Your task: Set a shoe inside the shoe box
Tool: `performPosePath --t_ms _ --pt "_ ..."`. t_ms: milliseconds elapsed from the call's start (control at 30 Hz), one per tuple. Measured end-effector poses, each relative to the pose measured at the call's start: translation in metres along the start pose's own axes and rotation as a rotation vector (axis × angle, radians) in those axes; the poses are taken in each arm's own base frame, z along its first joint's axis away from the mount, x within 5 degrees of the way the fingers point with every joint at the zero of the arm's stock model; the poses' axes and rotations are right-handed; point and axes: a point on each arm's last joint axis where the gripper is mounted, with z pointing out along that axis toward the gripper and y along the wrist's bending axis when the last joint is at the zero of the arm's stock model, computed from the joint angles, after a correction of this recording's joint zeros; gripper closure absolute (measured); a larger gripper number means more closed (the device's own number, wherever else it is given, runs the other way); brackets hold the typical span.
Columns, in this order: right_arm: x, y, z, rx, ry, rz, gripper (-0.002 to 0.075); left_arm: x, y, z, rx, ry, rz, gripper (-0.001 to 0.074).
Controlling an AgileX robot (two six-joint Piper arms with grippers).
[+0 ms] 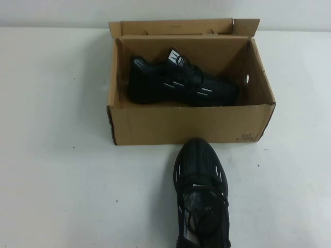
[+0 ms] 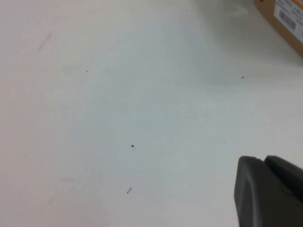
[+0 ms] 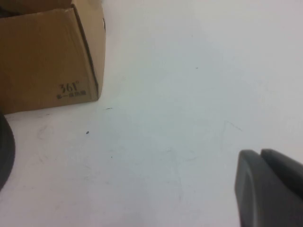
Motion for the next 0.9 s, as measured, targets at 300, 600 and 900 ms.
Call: performPosePath --t_ms 300,600,900 --pt "0.0000 0.0000 0.0000 0.000 0.000 0.000 0.0742 0.0001 0.0011 0.0000 -0.012 0.001 0.030 0.0738" --pt "0.0000 -0.0003 0.0000 0.003 0.000 -0.008 0.0742 -0.0003 0.0013 0.0000 -0.014 -0.003 0.034 0.0738" --pt "-0.0003 -0.0021 0.0000 0.023 -0.003 -0.062 0.0742 -0.0003 0.0013 0.0000 -0.014 -0.003 0.023 0.0738"
